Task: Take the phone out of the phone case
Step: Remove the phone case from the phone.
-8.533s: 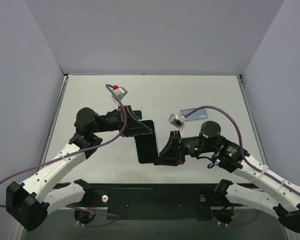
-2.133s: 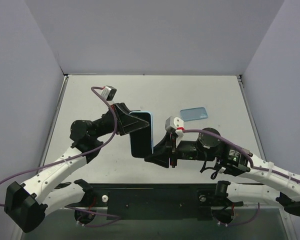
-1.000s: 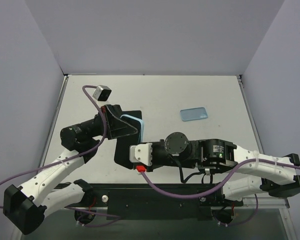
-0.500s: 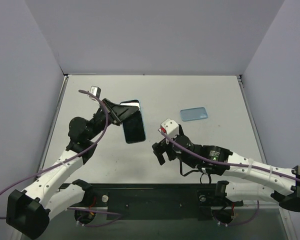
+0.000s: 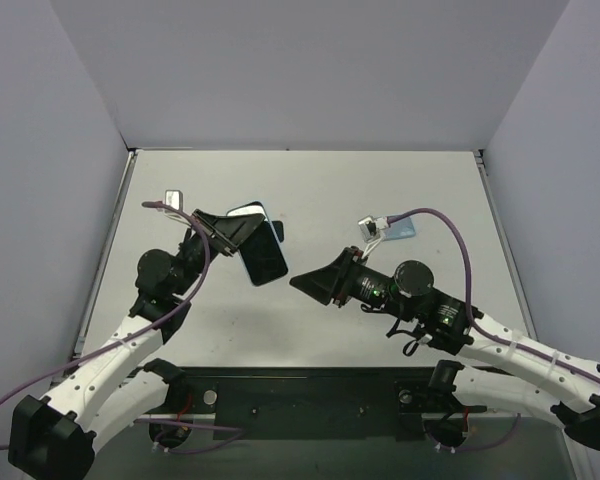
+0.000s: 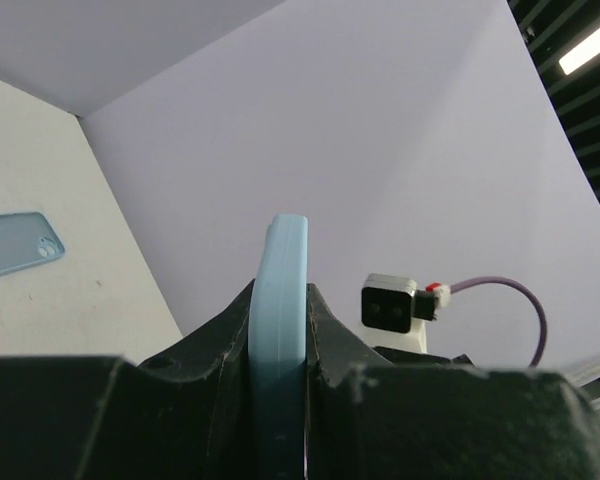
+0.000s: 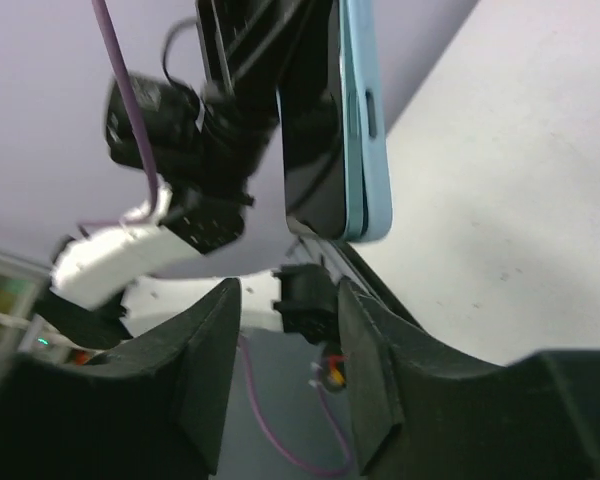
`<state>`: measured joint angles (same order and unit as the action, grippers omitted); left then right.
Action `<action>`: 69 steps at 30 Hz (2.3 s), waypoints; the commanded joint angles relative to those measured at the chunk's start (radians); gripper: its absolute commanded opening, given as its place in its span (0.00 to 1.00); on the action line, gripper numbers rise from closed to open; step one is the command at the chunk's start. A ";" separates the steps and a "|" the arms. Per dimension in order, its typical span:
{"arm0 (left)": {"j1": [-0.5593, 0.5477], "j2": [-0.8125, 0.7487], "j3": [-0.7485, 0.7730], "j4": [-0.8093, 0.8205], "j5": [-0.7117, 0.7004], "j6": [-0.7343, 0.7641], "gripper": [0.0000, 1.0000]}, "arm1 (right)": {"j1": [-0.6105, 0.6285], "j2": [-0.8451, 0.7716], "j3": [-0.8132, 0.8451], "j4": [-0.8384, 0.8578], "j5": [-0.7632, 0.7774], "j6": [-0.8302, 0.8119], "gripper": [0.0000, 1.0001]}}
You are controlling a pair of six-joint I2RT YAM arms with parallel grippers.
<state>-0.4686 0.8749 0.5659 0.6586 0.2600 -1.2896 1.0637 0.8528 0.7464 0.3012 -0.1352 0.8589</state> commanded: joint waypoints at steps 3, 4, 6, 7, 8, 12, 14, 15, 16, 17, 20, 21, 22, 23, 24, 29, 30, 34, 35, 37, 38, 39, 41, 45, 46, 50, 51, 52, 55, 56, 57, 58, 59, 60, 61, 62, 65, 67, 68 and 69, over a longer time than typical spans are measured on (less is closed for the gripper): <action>0.002 -0.076 -0.061 0.170 -0.090 -0.112 0.00 | -0.102 0.071 -0.070 0.406 -0.129 0.258 0.27; 0.002 -0.082 -0.078 0.171 -0.103 -0.119 0.00 | -0.102 0.081 -0.068 0.420 -0.130 0.261 0.27; 0.002 -0.094 -0.093 0.179 -0.123 -0.135 0.00 | -0.099 0.097 -0.070 0.444 -0.136 0.270 0.27; 0.002 -0.100 -0.098 0.179 -0.125 -0.146 0.00 | -0.099 0.103 -0.068 0.443 -0.138 0.270 0.27; 0.002 -0.102 -0.106 0.183 -0.134 -0.154 0.00 | -0.099 0.107 -0.068 0.441 -0.138 0.269 0.28; 0.002 -0.108 -0.130 0.196 -0.160 -0.189 0.00 | -0.094 0.123 -0.081 0.463 -0.132 0.278 0.28; 0.002 -0.108 -0.142 0.203 -0.174 -0.212 0.00 | -0.091 0.135 -0.084 0.481 -0.132 0.279 0.29; 0.002 -0.106 -0.149 0.220 -0.179 -0.226 0.00 | -0.087 0.144 -0.084 0.483 -0.127 0.279 0.29; 0.001 -0.102 -0.158 0.233 -0.186 -0.234 0.00 | -0.084 0.150 -0.082 0.477 -0.124 0.273 0.29; 0.001 -0.100 -0.167 0.258 -0.189 -0.255 0.00 | -0.080 0.157 -0.082 0.472 -0.115 0.269 0.31; 0.001 -0.082 -0.176 0.295 -0.199 -0.284 0.00 | -0.070 0.158 -0.087 0.460 -0.103 0.247 0.35; 0.001 -0.082 -0.178 0.302 -0.199 -0.286 0.00 | -0.068 0.157 -0.087 0.452 -0.096 0.244 0.36; 0.001 -0.083 -0.178 0.303 -0.202 -0.290 0.00 | -0.067 0.157 -0.084 0.438 -0.093 0.238 0.36; 0.001 -0.085 -0.178 0.303 -0.205 -0.289 0.00 | -0.065 0.160 -0.084 0.438 -0.096 0.233 0.37; 0.001 -0.086 -0.179 0.303 -0.209 -0.292 0.00 | -0.065 0.160 -0.082 0.440 -0.095 0.233 0.37; -0.001 -0.085 -0.178 0.306 -0.234 -0.304 0.00 | -0.053 0.177 -0.064 0.431 -0.092 0.224 0.37; -0.002 -0.083 -0.178 0.311 -0.235 -0.307 0.00 | -0.048 0.180 -0.062 0.429 -0.092 0.223 0.37; -0.016 -0.074 -0.176 0.317 -0.251 -0.324 0.00 | -0.048 0.209 -0.048 0.444 -0.096 0.219 0.37; -0.022 -0.071 -0.176 0.322 -0.251 -0.326 0.00 | -0.048 0.216 -0.036 0.452 -0.101 0.221 0.36; -0.024 -0.067 -0.178 0.329 -0.251 -0.324 0.00 | -0.044 0.230 -0.021 0.460 -0.112 0.223 0.36; -0.024 -0.065 -0.178 0.329 -0.252 -0.324 0.00 | -0.041 0.233 -0.015 0.458 -0.113 0.223 0.36; -0.024 -0.063 -0.179 0.329 -0.251 -0.324 0.00 | -0.036 0.232 -0.012 0.458 -0.115 0.218 0.36; -0.024 -0.063 -0.181 0.331 -0.252 -0.324 0.00 | -0.030 0.226 -0.013 0.447 -0.113 0.215 0.36; -0.024 -0.070 -0.175 0.325 -0.278 -0.312 0.00 | -0.015 0.177 -0.044 0.426 -0.095 0.204 0.42; -0.024 -0.070 -0.169 0.322 -0.278 -0.306 0.00 | -0.010 0.152 -0.051 0.415 -0.089 0.198 0.44; -0.024 -0.070 -0.153 0.299 -0.269 -0.284 0.00 | -0.002 0.098 -0.041 0.348 -0.067 0.172 0.44; -0.024 -0.067 -0.153 0.302 -0.268 -0.289 0.00 | -0.005 0.091 -0.035 0.339 -0.067 0.169 0.44; -0.024 -0.063 -0.158 0.312 -0.265 -0.289 0.00 | -0.007 0.086 -0.024 0.325 -0.066 0.158 0.43; -0.024 -0.065 -0.169 0.317 -0.268 -0.301 0.00 | -0.022 0.091 0.002 0.312 -0.069 0.147 0.42; -0.024 -0.062 -0.172 0.319 -0.268 -0.304 0.00 | -0.024 0.100 0.011 0.318 -0.067 0.147 0.41; -0.024 -0.063 -0.173 0.322 -0.268 -0.309 0.00 | -0.024 0.106 0.013 0.326 -0.069 0.149 0.41; -0.024 -0.063 -0.173 0.322 -0.266 -0.312 0.00 | -0.025 0.115 0.014 0.341 -0.070 0.150 0.41; -0.024 -0.065 -0.169 0.325 -0.265 -0.315 0.00 | -0.027 0.126 0.018 0.351 -0.072 0.155 0.41; -0.024 -0.065 -0.167 0.323 -0.260 -0.315 0.00 | -0.025 0.132 0.019 0.363 -0.076 0.157 0.41; -0.024 -0.066 -0.164 0.320 -0.260 -0.316 0.00 | -0.025 0.140 0.022 0.366 -0.075 0.158 0.40; -0.025 -0.068 -0.164 0.322 -0.260 -0.316 0.00 | -0.027 0.146 0.022 0.369 -0.076 0.160 0.41; -0.025 -0.068 -0.164 0.323 -0.260 -0.320 0.00 | -0.031 0.163 0.028 0.386 -0.078 0.164 0.40; -0.027 -0.067 -0.164 0.326 -0.260 -0.321 0.00 | -0.036 0.167 0.036 0.389 -0.081 0.164 0.40; -0.030 -0.065 -0.164 0.331 -0.260 -0.324 0.00 | -0.037 0.170 0.041 0.388 -0.081 0.163 0.40; -0.033 -0.063 -0.167 0.334 -0.260 -0.326 0.00 | -0.039 0.176 0.048 0.386 -0.083 0.164 0.40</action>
<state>-0.4904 0.8196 0.3614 0.8734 0.0078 -1.5894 1.0348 1.0252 0.7265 0.5999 -0.2176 1.0355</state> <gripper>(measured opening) 0.258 0.402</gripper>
